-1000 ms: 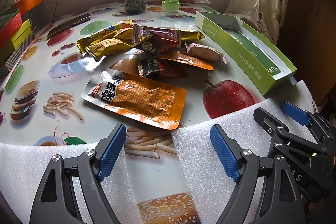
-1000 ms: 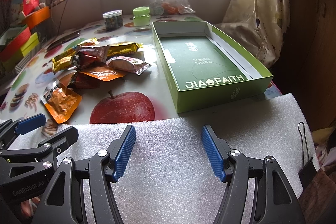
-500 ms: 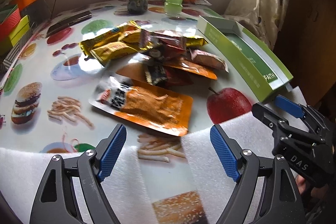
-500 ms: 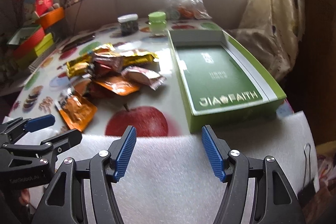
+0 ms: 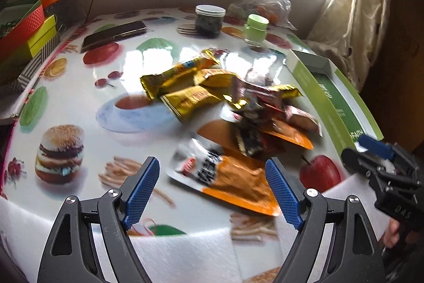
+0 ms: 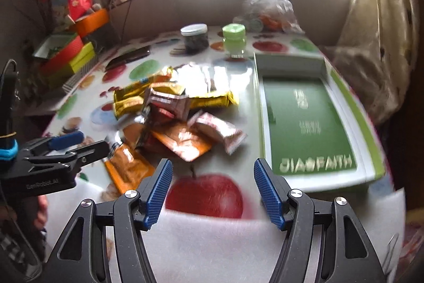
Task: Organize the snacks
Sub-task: 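Close the right gripper on the red-white candy while the left closes on the peanut-crisp pack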
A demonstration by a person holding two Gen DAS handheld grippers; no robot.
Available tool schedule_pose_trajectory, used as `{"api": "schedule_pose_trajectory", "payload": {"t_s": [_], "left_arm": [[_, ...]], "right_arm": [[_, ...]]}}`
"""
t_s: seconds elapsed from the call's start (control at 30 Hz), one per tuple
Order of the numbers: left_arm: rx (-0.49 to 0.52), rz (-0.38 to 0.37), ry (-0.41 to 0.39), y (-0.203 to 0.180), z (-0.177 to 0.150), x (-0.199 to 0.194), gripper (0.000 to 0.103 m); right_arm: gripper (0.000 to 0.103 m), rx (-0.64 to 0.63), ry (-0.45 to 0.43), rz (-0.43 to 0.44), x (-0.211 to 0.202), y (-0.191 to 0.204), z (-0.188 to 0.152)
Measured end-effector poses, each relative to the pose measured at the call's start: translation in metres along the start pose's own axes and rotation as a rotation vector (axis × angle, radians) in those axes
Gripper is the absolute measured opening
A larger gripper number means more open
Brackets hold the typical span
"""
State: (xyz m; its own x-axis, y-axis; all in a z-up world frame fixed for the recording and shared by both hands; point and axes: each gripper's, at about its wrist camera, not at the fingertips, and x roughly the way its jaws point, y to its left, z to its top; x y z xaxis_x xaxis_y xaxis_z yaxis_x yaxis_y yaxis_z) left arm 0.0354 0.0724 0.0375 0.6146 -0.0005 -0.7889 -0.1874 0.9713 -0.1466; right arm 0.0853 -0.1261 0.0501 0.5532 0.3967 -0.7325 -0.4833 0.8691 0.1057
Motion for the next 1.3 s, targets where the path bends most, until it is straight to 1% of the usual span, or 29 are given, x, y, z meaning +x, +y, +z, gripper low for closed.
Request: {"api": "schedule_pose_trajectory", "payload": {"t_s": [0.07,0.17,0.27,0.33,0.4,0.47,0.53,0.6,0.77,0.93,1.0,1.17,1.27,1.3], "left_arm": [[-0.001,0.007,-0.001,0.005,0.007,0.003,0.082],[0.004,0.012,-0.002,0.011,0.015,0.007,0.082],[0.024,0.024,0.003,0.016,0.025,0.014,0.082],[0.032,0.033,0.003,0.019,0.031,0.019,0.082],[0.038,0.029,0.000,0.022,0.038,0.025,0.082],[0.053,0.037,0.001,0.022,0.045,0.031,0.082],[0.072,0.046,0.002,0.022,0.052,0.037,0.082],[0.095,0.027,0.002,0.021,0.058,0.042,0.082],[0.130,0.011,0.021,0.017,0.066,0.054,0.082],[0.157,-0.006,0.032,0.013,0.069,0.062,0.076],[0.166,-0.011,0.044,0.013,0.070,0.066,0.072],[0.189,-0.023,0.057,0.010,0.069,0.072,0.071],[0.195,-0.026,0.071,0.009,0.069,0.075,0.056],[0.195,-0.029,0.076,0.009,0.069,0.076,0.055]], "right_arm": [[0.065,-0.051,-0.008,-0.018,0.008,0.001,0.011],[0.065,-0.068,0.030,-0.040,0.022,-0.003,0.025],[0.064,-0.094,0.035,-0.028,0.032,-0.004,0.033],[0.063,-0.097,0.054,-0.023,0.041,-0.007,0.036],[0.061,-0.101,0.065,-0.013,0.047,-0.008,0.037],[0.058,-0.118,0.071,-0.005,0.054,-0.009,0.039],[0.057,-0.124,0.085,0.002,0.058,-0.009,0.041],[0.055,-0.131,0.097,0.015,0.063,-0.009,0.043],[0.052,-0.196,0.114,0.033,0.070,0.000,0.045],[0.048,-0.215,0.147,0.058,0.080,0.001,0.048],[0.046,-0.219,0.158,0.066,0.083,0.002,0.047],[0.032,-0.203,0.165,0.080,0.087,0.001,0.045],[0.027,-0.200,0.163,0.079,0.087,0.001,0.045],[0.027,-0.199,0.163,0.079,0.087,0.001,0.045]]}}
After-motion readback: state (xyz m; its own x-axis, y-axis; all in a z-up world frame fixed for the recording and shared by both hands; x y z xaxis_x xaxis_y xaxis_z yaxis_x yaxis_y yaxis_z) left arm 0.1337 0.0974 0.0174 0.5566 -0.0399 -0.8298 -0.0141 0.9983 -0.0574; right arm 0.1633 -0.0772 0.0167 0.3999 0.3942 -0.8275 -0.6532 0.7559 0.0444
